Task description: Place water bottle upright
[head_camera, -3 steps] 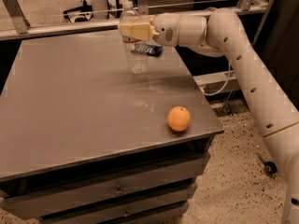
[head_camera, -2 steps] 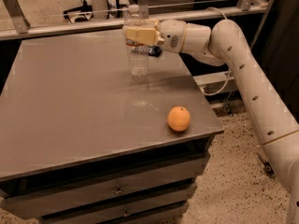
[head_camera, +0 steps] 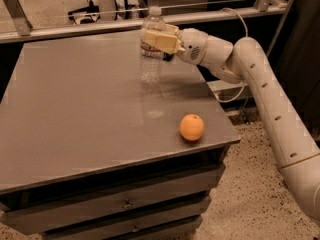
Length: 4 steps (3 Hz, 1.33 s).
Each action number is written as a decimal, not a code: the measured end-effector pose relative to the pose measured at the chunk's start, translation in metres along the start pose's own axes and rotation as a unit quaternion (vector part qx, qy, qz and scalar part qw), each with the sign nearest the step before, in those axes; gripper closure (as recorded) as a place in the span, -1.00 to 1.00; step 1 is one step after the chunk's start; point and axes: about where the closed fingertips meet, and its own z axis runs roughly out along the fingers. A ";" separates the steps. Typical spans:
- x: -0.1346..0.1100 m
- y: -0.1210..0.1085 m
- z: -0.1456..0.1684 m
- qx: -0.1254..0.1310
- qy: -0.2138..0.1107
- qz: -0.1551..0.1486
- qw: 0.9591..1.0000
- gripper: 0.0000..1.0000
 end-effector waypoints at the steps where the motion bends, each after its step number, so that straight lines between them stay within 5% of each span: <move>1: 0.002 -0.004 -0.007 0.007 0.003 0.007 1.000 1.00; 3: -0.009 -0.007 -0.010 0.013 -0.028 0.020 0.999 1.00; 4: -0.020 -0.014 -0.003 0.033 -0.048 0.003 0.998 0.63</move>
Offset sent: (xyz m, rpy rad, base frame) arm -0.0081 -0.0190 -0.0073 -0.0467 -0.0013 0.0124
